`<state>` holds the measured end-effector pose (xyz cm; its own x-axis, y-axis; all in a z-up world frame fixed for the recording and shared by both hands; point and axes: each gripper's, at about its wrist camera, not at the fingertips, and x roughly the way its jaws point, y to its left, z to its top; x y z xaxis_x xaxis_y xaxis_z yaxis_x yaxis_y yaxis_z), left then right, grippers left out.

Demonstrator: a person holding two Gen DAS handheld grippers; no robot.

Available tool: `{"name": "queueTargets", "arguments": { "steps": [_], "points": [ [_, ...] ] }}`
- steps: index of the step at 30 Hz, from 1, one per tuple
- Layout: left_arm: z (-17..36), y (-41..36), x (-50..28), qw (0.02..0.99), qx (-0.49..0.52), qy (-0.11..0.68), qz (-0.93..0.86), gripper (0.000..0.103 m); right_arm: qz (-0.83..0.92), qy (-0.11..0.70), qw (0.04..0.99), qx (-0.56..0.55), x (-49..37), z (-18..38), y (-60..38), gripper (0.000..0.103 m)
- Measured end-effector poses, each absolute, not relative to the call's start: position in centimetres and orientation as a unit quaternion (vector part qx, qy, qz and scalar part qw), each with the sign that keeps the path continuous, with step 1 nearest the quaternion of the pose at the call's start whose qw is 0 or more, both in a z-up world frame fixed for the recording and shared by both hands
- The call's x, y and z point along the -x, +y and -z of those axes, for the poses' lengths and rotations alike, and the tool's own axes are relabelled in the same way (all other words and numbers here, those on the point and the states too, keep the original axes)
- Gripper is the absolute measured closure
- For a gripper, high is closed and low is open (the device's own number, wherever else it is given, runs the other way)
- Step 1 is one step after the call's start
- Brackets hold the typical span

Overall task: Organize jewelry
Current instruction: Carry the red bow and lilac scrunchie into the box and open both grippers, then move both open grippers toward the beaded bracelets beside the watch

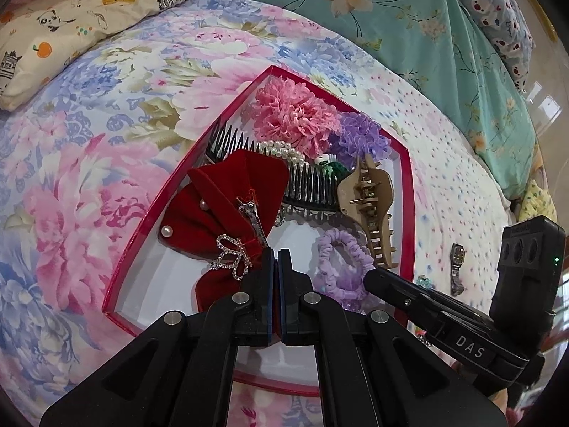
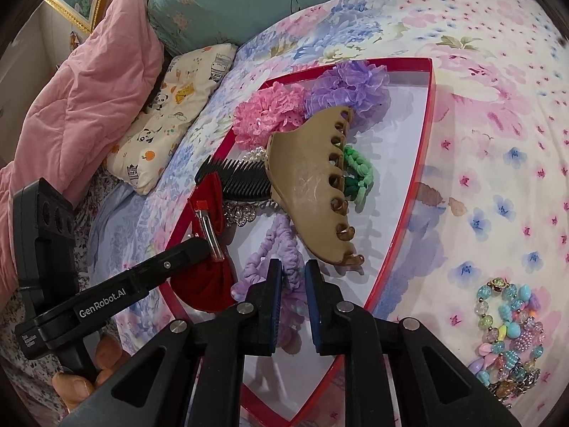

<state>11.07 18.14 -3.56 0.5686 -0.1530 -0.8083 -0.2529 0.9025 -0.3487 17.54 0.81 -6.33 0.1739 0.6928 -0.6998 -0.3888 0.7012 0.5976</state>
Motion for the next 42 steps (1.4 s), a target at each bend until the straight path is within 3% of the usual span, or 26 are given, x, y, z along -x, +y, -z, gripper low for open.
{"name": "queueTargets", "arguments": {
  "steps": [5, 8, 10, 16, 21, 24, 29, 42],
  "points": [
    [3.6, 18.1, -11.1, 0.856, 0.225, 0.466, -0.027, 0.098, -0.357, 0.535, 0.751, -0.15, -17.4, 6.4, 0.3, 0.087],
    [3.5, 18.1, -11.0, 0.853, 0.233, 0.466, -0.023, 0.089, -0.357, 0.536, 0.749, -0.154, -17.3, 6.3, 0.1, 0.083],
    [3.3, 18.0, -10.9, 0.852, 0.239, 0.465, -0.019, 0.079, -0.362, 0.532, 0.749, -0.159, -17.2, 6.0, -0.1, 0.071],
    [2.3, 17.3, -10.2, 0.861, 0.219, 0.459, -0.032, 0.057, -0.361, 0.521, 0.755, -0.167, -16.7, 4.7, -1.2, 0.069],
    [1.7, 17.2, -9.4, 0.862, 0.217, 0.457, -0.031, 0.056, -0.344, 0.51, 0.766, -0.187, -16.3, 3.6, -4.8, 0.069],
    [1.1, 16.5, -8.8, 0.864, 0.211, 0.455, -0.029, 0.049, -0.327, 0.502, 0.777, -0.195, -16.2, 3.1, -7.2, 0.068],
    [0.4, 14.8, -8.2, 0.866, 0.199, 0.458, -0.021, 0.046, -0.285, 0.492, 0.795, -0.21, -16.2, 2.7, -11.9, 0.066],
    [-1.0, 9.5, -7.4, 0.87, 0.171, 0.461, 0.031, 0.046, -0.219, 0.494, 0.809, -0.231, -15.2, 4.3, -19.2, 0.066]
  ]
}}
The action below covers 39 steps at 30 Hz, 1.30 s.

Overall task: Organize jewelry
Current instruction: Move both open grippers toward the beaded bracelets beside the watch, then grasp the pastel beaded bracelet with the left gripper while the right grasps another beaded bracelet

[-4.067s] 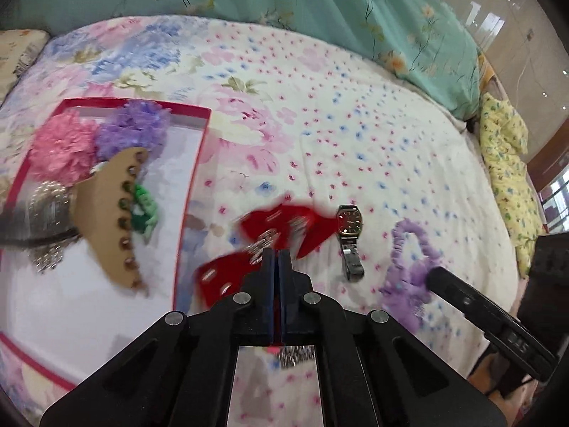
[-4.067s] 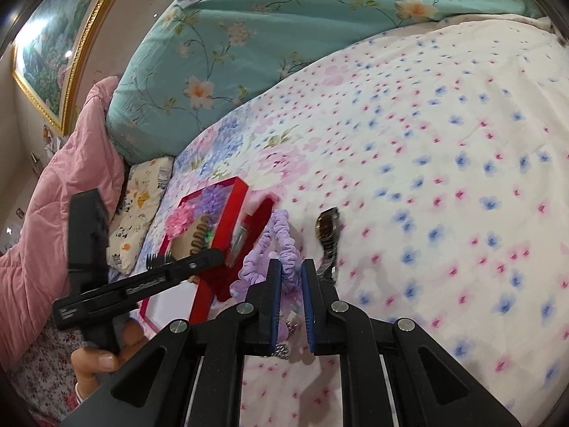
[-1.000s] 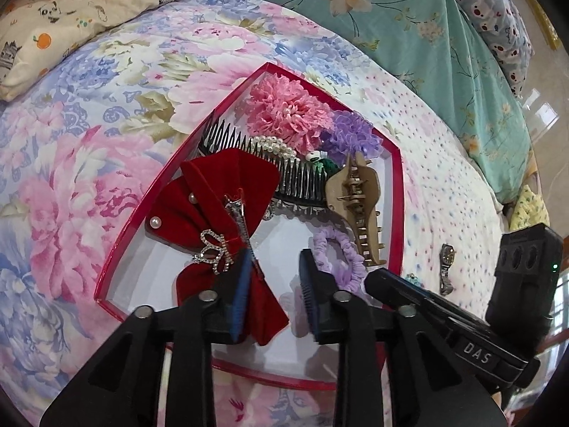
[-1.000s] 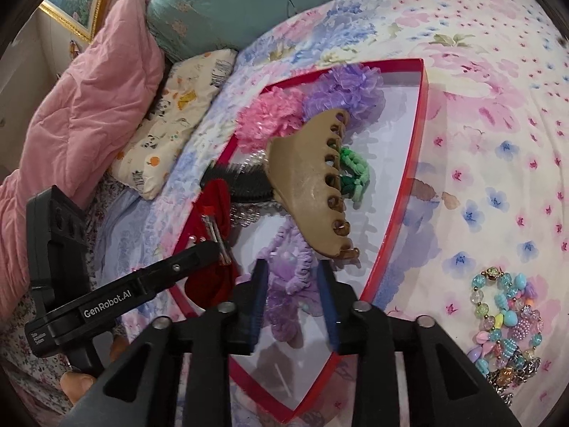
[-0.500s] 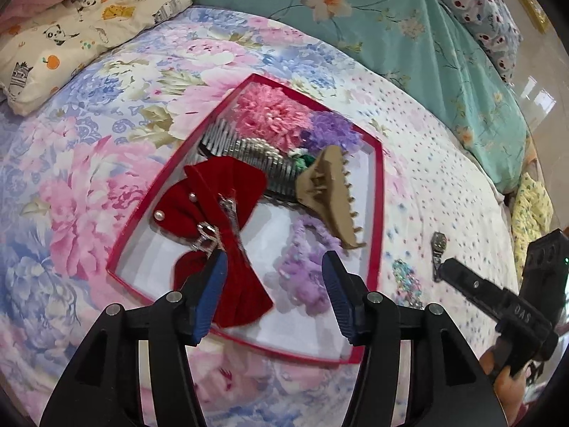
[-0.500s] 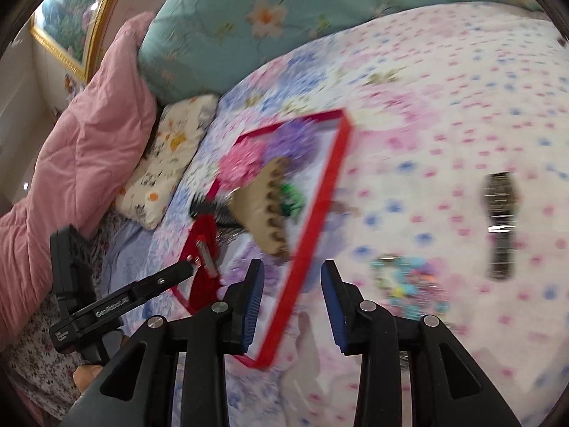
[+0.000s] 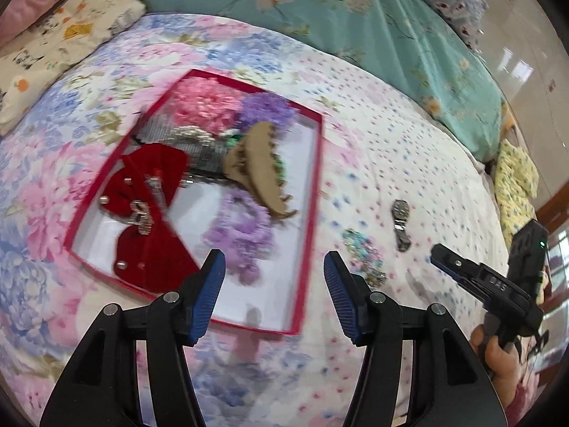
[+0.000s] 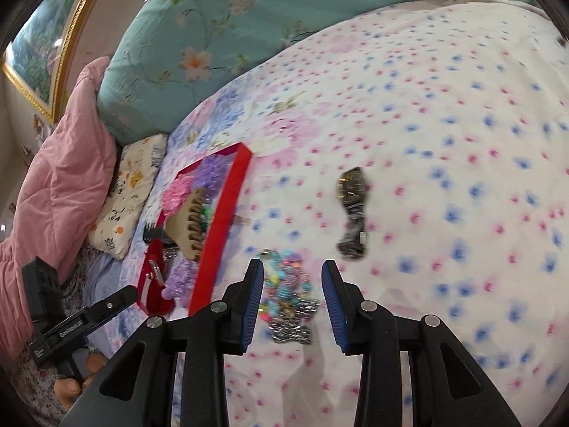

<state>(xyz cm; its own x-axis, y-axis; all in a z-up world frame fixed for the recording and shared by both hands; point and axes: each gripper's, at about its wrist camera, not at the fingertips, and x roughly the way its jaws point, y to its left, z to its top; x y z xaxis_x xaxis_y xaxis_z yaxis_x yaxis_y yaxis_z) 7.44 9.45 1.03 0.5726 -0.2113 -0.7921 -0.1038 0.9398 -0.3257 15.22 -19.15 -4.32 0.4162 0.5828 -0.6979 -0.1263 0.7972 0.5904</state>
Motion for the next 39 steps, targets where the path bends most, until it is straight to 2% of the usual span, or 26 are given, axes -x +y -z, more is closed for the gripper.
{"name": "queueTargets", "arguments": {
  "steps": [13, 24, 26, 27, 28, 30, 33, 39],
  "points": [
    [0.3, 3.1, -9.2, 0.858, 0.126, 0.492, 0.085, 0.046, -0.201, 0.508, 0.809, -0.216, -16.5, 6.3, -20.0, 0.066],
    [3.1, -2.0, -14.1, 0.844, 0.066, 0.522, 0.103, 0.048, -0.2, 0.503, 0.809, -0.23, -17.0, 6.1, -21.1, 0.066],
    [4.1, -2.7, -15.0, 0.839, 0.056, 0.532, 0.1, 0.05, -0.2, 0.505, 0.806, -0.236, -16.9, 6.2, -21.4, 0.066],
    [4.6, -3.0, -15.5, 0.835, 0.053, 0.539, 0.098, 0.055, -0.201, 0.505, 0.805, -0.237, -16.8, 6.2, -21.5, 0.066],
    [5.3, -3.3, -16.0, 0.83, 0.051, 0.547, 0.1, 0.064, -0.201, 0.505, 0.805, -0.238, -16.7, 6.1, -21.6, 0.066],
    [5.9, -3.8, -16.4, 0.827, 0.043, 0.551, 0.102, 0.073, -0.205, 0.505, 0.803, -0.24, -16.5, 6.1, -21.7, 0.066],
    [6.1, -4.7, -16.5, 0.827, 0.034, 0.548, 0.122, 0.096, -0.206, 0.504, 0.802, -0.243, -16.4, 6.1, -21.9, 0.065],
    [4.4, -3.1, -15.3, 0.841, 0.053, 0.527, 0.113, 0.097, -0.226, 0.512, 0.795, -0.235, -16.1, 6.3, -20.7, 0.065]
  ]
}}
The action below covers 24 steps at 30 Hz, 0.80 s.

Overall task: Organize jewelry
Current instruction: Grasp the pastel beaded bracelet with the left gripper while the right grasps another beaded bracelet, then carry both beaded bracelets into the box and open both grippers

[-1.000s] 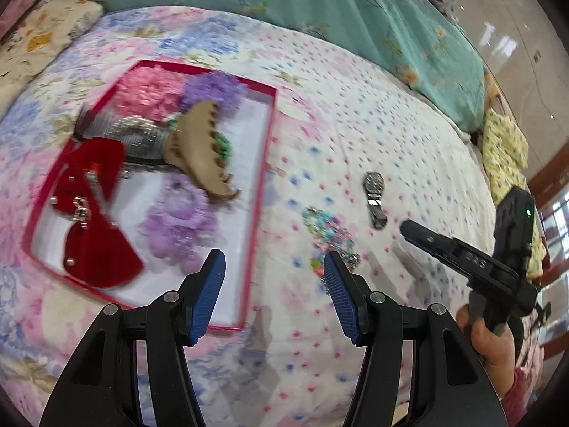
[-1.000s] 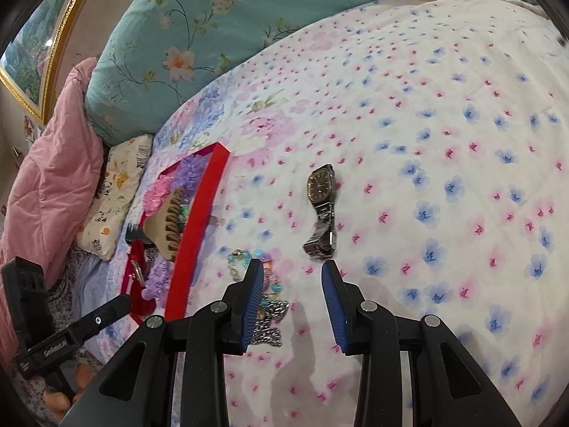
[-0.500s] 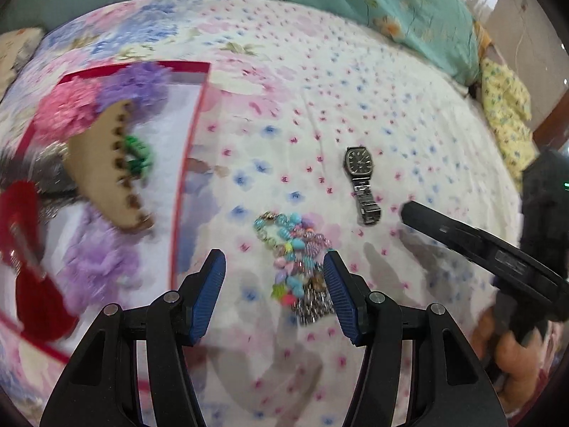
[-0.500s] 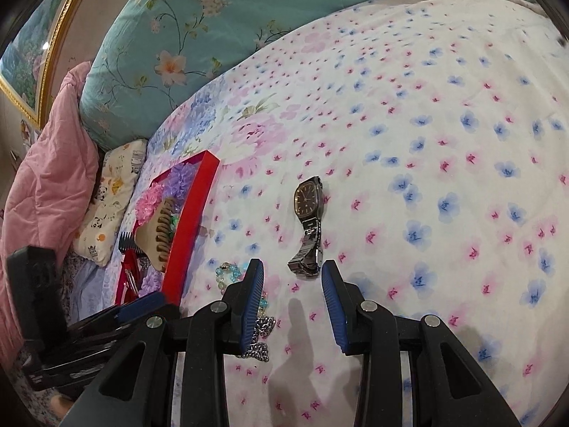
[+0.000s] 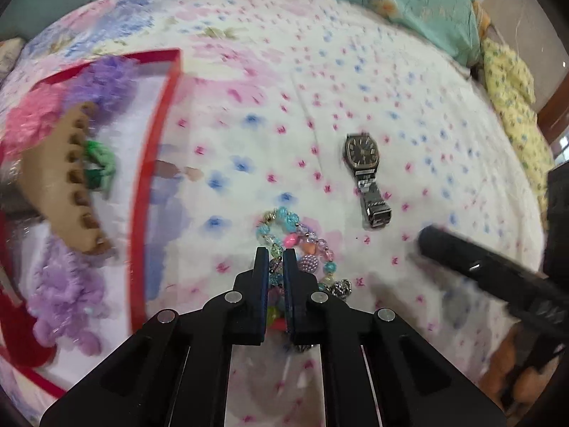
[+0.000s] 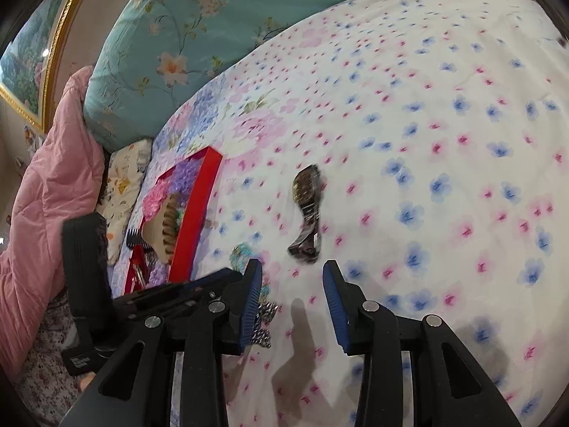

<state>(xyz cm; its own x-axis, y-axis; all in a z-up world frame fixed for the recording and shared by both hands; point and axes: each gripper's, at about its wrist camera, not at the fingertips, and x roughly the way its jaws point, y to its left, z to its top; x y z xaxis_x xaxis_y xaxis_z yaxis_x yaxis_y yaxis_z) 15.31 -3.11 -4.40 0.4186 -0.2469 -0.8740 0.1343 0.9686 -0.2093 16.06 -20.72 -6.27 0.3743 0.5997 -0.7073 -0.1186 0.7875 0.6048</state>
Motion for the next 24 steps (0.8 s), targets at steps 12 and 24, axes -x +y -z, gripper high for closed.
{"name": "queueTargets", "arguments": {
  "steps": [12, 24],
  "points": [
    [-1.4, 2.4, -11.2, 0.869, 0.12, 0.468, 0.105, 0.097, -0.277, 0.542, 0.776, -0.166, -15.9, 8.1, -14.2, 0.065],
    [-2.9, 5.5, -8.6, 0.873, 0.162, 0.451, 0.093, 0.097, -0.273, 0.525, 0.801, -0.088, -16.1, 8.3, -10.1, 0.091]
  ]
}}
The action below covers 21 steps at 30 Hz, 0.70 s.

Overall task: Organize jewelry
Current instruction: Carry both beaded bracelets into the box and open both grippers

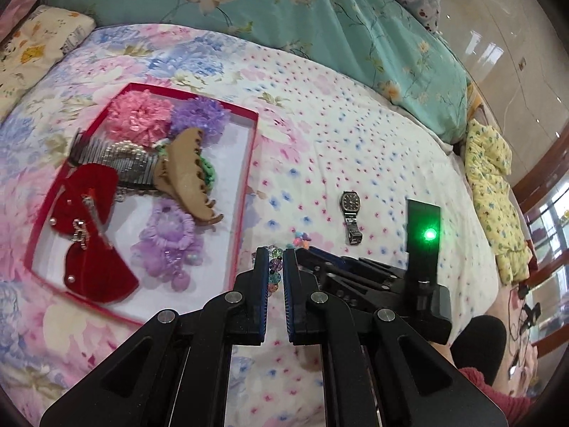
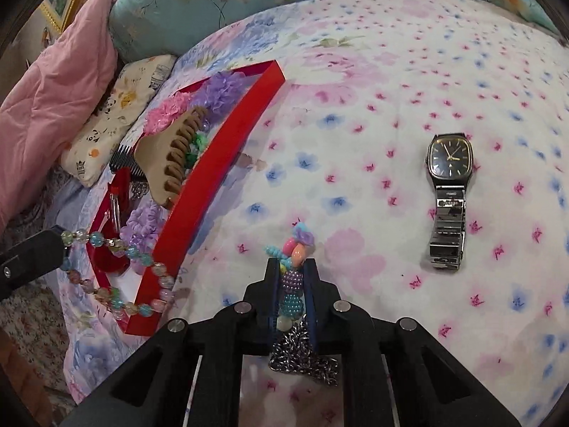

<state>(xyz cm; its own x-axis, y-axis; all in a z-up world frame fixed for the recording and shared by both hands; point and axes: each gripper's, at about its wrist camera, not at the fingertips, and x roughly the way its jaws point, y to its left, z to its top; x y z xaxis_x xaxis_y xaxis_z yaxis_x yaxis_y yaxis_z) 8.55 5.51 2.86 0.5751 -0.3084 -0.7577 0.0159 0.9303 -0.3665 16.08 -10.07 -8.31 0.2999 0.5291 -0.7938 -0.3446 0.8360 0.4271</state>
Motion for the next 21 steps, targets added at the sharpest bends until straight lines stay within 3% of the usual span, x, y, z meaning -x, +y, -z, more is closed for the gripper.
{"name": "queueTargets", "arguments": {
  "steps": [21],
  "points": [
    [-6.5, 12.2, -4.8, 0.896, 0.201, 0.393, 0.044, 0.097, -0.353, 0.456, 0.803, -0.154, -13.6, -1.1, -8.0, 0.091]
  ]
}}
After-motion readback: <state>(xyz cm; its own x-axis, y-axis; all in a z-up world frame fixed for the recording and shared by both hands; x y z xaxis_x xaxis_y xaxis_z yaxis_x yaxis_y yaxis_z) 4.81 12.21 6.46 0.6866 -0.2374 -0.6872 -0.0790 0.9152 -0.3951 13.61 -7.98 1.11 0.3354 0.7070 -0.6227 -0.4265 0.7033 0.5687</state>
